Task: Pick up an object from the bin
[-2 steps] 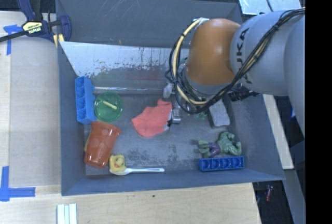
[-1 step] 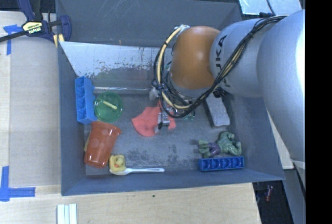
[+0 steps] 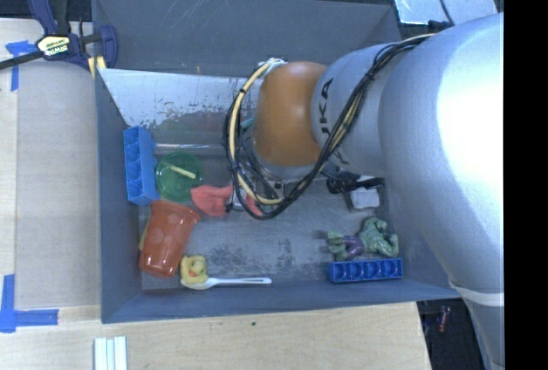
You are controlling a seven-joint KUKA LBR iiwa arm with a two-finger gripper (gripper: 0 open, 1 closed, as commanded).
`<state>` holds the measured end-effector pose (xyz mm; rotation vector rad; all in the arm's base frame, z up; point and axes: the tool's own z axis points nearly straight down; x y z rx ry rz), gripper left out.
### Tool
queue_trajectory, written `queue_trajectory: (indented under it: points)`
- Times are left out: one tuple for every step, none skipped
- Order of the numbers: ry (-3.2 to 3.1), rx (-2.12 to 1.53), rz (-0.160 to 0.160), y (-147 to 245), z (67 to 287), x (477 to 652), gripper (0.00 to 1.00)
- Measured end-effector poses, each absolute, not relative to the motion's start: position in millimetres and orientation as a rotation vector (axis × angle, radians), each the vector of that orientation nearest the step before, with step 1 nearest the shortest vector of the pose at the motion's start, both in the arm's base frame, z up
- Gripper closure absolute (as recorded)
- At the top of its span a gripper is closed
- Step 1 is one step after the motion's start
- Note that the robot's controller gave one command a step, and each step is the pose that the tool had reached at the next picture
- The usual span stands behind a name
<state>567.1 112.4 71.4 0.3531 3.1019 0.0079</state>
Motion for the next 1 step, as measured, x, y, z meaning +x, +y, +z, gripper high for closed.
queue_trajectory:
  points:
    - [3.102,0.352,0.008,112.4,71.4,567.1,1.0]
